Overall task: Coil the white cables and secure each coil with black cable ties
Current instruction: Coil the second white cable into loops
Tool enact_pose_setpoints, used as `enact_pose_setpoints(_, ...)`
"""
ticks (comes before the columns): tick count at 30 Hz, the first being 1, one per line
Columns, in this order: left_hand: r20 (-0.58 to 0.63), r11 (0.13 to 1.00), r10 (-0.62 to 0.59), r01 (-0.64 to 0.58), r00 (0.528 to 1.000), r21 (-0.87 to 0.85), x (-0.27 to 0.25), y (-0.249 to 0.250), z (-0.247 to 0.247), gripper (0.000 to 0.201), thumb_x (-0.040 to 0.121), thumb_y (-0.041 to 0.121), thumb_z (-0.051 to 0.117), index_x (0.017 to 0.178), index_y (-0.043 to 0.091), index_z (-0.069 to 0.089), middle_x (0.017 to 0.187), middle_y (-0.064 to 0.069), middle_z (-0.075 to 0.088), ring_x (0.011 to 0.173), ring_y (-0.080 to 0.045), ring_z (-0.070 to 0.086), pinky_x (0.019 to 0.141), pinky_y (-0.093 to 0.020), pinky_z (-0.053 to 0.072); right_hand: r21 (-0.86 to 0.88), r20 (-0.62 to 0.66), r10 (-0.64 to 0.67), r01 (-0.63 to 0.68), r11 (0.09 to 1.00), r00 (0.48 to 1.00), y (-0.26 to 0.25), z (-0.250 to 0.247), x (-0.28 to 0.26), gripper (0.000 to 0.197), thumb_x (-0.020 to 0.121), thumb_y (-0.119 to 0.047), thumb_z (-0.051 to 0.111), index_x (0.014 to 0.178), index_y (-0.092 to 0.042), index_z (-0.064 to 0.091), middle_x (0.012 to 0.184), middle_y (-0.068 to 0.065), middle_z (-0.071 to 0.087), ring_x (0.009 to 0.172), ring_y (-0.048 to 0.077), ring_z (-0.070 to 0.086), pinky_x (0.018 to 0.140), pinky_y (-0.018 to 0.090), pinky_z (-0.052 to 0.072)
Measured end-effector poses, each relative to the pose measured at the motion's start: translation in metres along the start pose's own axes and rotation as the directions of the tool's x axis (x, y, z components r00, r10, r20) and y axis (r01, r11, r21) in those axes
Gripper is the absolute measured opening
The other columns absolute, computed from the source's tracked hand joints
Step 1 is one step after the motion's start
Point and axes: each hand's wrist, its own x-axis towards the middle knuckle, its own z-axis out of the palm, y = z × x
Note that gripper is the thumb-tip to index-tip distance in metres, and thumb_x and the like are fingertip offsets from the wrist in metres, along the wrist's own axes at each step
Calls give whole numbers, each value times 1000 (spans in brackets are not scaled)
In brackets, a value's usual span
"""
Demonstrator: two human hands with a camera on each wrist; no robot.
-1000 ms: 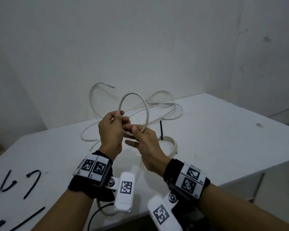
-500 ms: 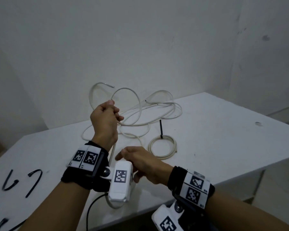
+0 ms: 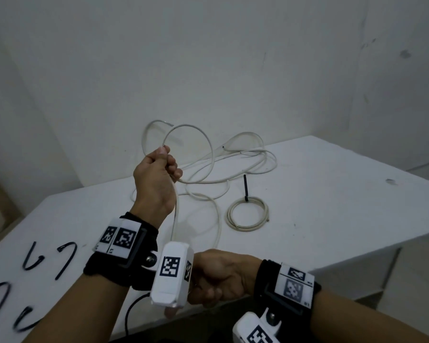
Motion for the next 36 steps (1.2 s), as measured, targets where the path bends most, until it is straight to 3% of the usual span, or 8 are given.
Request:
enact_pose_setpoints(4,2,1000,3,-3,1000,14,-4,9,-11,17,100,12,47,87,9,57,59,1,47,46,-6,40,41,-19,35,-12,-176,-30,28,1000,984,-8,13,1,24,97,-26,39,93,-18,62,71,-3,68,55,6,62,34,10,32)
enact_pose_setpoints(9,12,1000,-7,8,1000,-12,-3,34,-31,21,101,16,44,85,11,56,53,7,49,39,-4,39,38,-17,33,90,-412,-117,168,982,904,-16,22,-3,10,91,-19,56,89,-10,59,67,4,66,55,9,57,40,16,44)
enact_pose_setpoints(13,13,998,-64,64,998,-12,-6,49,-49,22,102,19,43,85,11,55,50,8,48,36,-4,35,35,-17,30,-7,-635,-292,373,928,715,-16,29,-5,9,89,-9,59,80,-8,58,69,7,60,53,10,51,41,18,45)
enact_pose_setpoints(18,-23,995,-101,101,995,-15,-19,64,-84,24,102,19,42,83,10,54,47,9,48,33,-4,32,33,-16,28,-183,-765,-435,487,854,476,-12,39,-1,20,84,-6,65,99,-10,52,75,7,54,59,11,49,41,21,44)
enact_pose_setpoints(23,-69,992,-126,125,990,-7,-30,74,-117,21,101,12,40,81,13,47,48,7,48,31,-4,30,30,-15,25,-457,-654,-612,413,788,445,-3,55,11,23,84,-6,62,102,-13,49,66,0,47,53,8,44,48,21,37)
enact_pose_setpoints(29,-72,995,-104,103,992,-11,-39,90,-139,26,98,4,36,75,14,42,50,6,46,31,-4,27,29,-15,22,-826,-399,-860,283,488,317,-13,81,6,26,82,-3,56,99,-18,45,61,-1,41,51,8,36,51,19,35)
enact_pose_setpoints(33,-88,988,-141,134,986,-78,-41,94,-144,30,97,-2,29,73,14,38,48,5,43,31,-5,30,32,-15,27,-905,-266,-900,232,356,346,-11,86,-18,28,80,-1,55,97,-20,44,64,7,43,54,10,35,53,22,33)
enact_pose_setpoints(36,-111,984,-147,134,983,-118,-35,86,-142,30,96,-6,29,74,14,36,59,2,35,31,-5,31,33,-15,28,-914,-280,-889,181,362,362,0,78,-30,27,79,0,56,93,-20,44,62,4,43,53,10,35,50,20,31)
